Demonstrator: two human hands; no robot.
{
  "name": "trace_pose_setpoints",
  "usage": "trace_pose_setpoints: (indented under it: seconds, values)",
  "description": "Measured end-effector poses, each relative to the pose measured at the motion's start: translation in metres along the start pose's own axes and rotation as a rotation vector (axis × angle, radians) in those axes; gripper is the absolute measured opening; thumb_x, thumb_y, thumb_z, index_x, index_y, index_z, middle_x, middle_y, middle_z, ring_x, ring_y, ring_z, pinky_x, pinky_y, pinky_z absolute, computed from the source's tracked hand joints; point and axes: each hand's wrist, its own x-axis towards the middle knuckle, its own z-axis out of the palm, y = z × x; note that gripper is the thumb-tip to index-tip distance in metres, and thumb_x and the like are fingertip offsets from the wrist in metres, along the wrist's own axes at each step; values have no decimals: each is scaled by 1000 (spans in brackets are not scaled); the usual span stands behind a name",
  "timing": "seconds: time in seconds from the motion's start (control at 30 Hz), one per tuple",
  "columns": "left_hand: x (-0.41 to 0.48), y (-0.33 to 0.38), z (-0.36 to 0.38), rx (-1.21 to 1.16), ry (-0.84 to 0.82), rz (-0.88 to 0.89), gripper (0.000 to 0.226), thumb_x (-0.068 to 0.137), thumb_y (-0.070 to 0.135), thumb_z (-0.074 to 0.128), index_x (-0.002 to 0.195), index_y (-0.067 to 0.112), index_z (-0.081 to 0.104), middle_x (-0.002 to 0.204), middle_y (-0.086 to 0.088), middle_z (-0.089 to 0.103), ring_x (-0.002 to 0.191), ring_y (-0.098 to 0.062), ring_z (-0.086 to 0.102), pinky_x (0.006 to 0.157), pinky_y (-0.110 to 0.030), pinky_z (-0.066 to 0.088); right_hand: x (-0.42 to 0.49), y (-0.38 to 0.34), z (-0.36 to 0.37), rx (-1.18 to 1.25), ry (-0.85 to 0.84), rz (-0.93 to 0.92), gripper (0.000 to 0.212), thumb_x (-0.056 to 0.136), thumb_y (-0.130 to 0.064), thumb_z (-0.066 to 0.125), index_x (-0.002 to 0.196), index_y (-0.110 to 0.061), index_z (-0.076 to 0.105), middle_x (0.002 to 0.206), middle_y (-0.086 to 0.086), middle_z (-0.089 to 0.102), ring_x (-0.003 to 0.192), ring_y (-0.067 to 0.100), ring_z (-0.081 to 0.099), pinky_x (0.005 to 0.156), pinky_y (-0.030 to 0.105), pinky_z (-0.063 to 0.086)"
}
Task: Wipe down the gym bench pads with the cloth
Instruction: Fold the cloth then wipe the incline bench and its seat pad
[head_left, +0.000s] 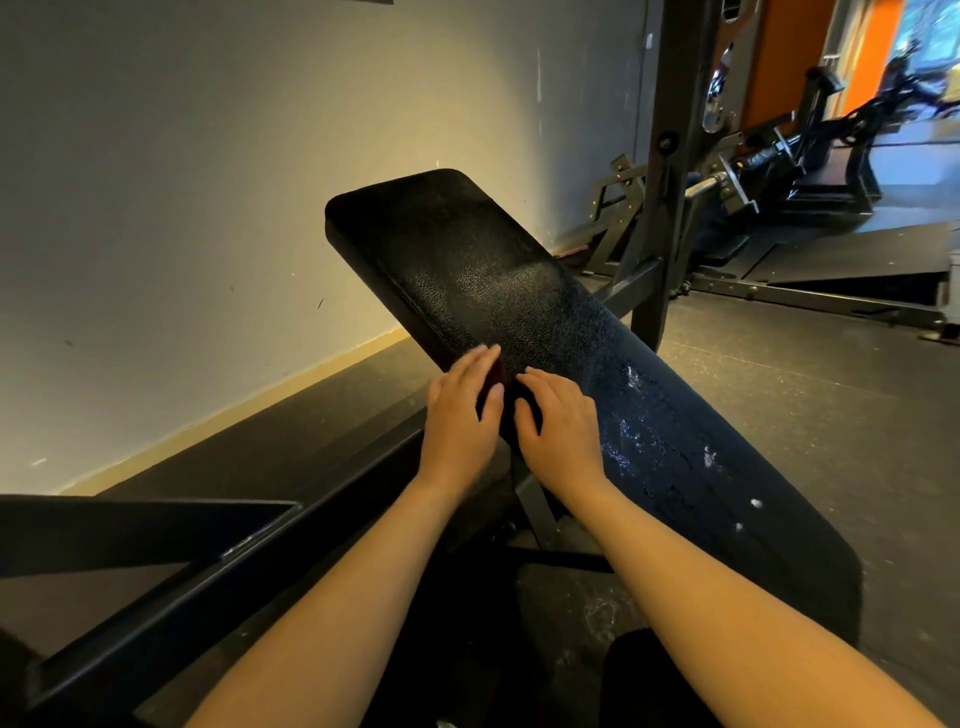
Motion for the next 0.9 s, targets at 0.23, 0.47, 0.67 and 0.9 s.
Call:
trace_pose_setpoints:
  seconds: [0.23,0.47,0.67,0.9]
  values:
    - [-7,5,19,18,93,-80,42,103,37,50,144,26,54,151,9,42,133,-16,34,102,-23,28,0,4,-1,77,15,20,37,98,-26,56,134,-18,60,143,-2,53,132,15,48,104,35,42]
    - [-53,24,49,-18,21,-10,40,102,34,51,142,31,55,148,14,43,121,-9,33,87,-11,29,-27,20,-21,235,6,135,33,101,-11,51,132,-13,61,135,-4,49,120,4,47,104,22,40]
    - [-44,21,34,-5,11,80,36,101,20,56,137,23,61,140,7,56,117,-17,49,99,-4,24,-22,13,-29,243,-7,168,31,100,-10,50,127,-14,64,125,-3,56,114,7,50,100,23,41]
    - [21,25,-12,-54,81,-89,48,105,30,49,152,23,42,160,4,35,147,-11,29,118,-27,21,24,-14,-24,271,-69,138,34,102,-21,49,134,-17,60,126,-2,62,119,15,53,100,28,42]
